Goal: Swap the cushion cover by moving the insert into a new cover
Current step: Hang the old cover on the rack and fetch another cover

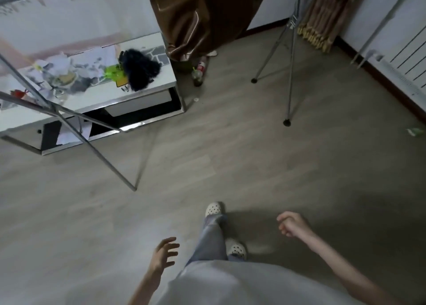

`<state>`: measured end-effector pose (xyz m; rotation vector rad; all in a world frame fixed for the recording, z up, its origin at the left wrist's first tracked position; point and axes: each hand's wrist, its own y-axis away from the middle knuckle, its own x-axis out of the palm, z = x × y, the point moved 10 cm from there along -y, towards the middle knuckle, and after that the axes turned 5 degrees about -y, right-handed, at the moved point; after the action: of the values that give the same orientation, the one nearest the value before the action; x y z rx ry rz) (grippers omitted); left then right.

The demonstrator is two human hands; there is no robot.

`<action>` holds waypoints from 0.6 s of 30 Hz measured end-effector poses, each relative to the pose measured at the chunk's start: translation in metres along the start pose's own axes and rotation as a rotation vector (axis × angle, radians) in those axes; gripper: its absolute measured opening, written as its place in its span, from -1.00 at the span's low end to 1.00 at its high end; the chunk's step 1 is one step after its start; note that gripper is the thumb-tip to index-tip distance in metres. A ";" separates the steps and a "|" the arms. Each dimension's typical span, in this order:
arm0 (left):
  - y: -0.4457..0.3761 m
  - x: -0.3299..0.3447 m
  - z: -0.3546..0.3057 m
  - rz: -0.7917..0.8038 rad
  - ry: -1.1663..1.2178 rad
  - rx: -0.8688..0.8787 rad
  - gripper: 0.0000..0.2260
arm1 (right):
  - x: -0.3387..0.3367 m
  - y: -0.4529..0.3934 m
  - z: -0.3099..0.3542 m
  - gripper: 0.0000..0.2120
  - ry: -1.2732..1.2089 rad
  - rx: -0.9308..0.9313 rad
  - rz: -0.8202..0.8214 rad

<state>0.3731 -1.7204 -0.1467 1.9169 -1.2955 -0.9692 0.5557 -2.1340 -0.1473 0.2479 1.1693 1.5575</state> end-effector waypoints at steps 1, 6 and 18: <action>-0.007 0.002 0.003 -0.002 0.002 -0.039 -0.77 | -0.003 -0.009 0.015 -0.65 0.005 -0.010 0.006; -0.043 0.010 -0.030 0.005 0.013 -0.102 -0.77 | -0.008 -0.052 0.061 -0.66 0.026 -0.006 0.002; -0.124 0.015 -0.305 -0.010 -0.003 0.233 -0.75 | -0.046 -0.143 0.183 -0.67 -0.100 0.045 -0.067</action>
<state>0.6925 -1.6659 -0.0872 2.0977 -1.4551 -0.8574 0.7880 -2.0901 -0.1488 0.3103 1.1241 1.4452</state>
